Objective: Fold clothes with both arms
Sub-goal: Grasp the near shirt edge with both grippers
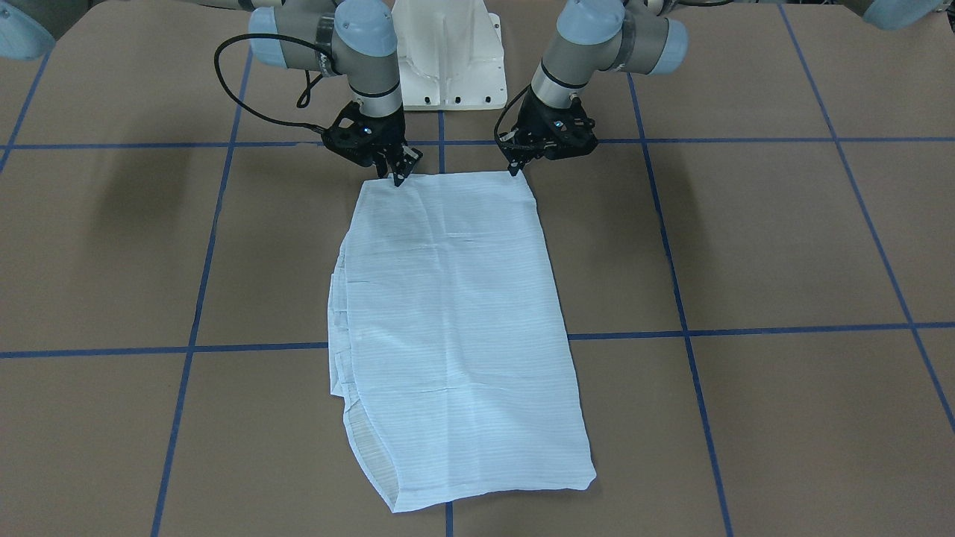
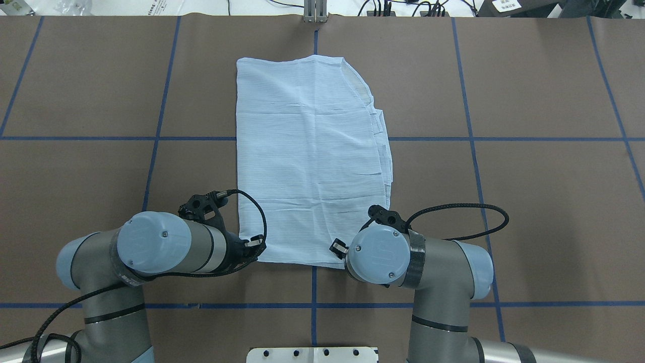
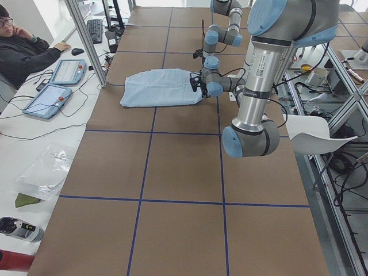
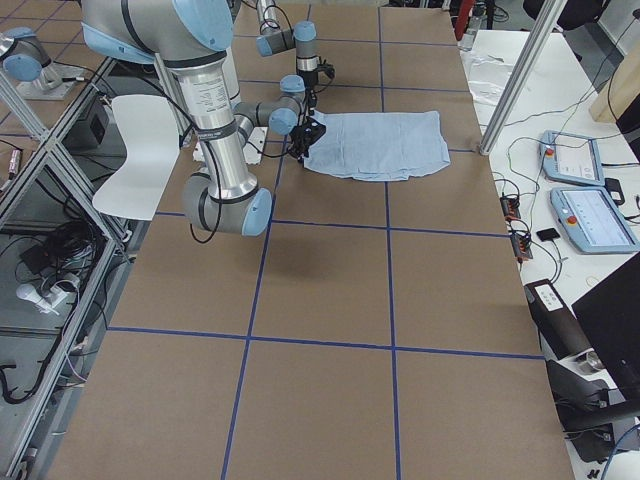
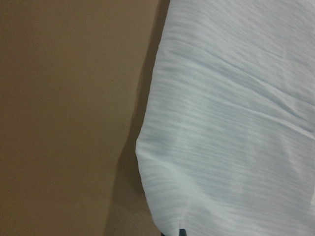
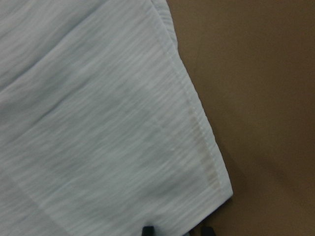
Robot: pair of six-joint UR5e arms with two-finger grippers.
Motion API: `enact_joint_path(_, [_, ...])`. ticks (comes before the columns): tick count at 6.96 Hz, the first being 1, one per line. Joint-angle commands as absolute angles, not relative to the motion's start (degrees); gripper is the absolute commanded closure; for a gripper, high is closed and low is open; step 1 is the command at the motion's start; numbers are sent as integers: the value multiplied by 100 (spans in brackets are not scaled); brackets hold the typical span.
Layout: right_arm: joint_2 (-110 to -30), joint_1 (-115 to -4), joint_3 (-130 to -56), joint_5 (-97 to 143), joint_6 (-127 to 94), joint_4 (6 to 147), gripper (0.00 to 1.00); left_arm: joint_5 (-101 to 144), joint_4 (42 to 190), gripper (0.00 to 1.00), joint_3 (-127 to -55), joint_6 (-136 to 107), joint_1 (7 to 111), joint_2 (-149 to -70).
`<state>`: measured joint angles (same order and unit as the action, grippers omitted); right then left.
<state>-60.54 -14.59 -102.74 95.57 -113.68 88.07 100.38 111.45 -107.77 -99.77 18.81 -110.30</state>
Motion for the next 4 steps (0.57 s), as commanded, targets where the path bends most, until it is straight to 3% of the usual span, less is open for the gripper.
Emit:
enact_joint_path(1, [-6047, -1459, -10266, 9562, -11364, 8807, 57, 10037, 11145, 100, -10775, -9976, 1881, -11030])
enact_joint_path(3, [-6047, -1459, -10257, 9562, -11355, 8807, 55, 10028, 11145, 100, -10775, -9976, 1881, -11030])
enact_joint_path(4, [-6047, -1459, -10248, 9562, -11347, 8807, 49, 10028, 11145, 100, -10775, -9976, 1881, -11030])
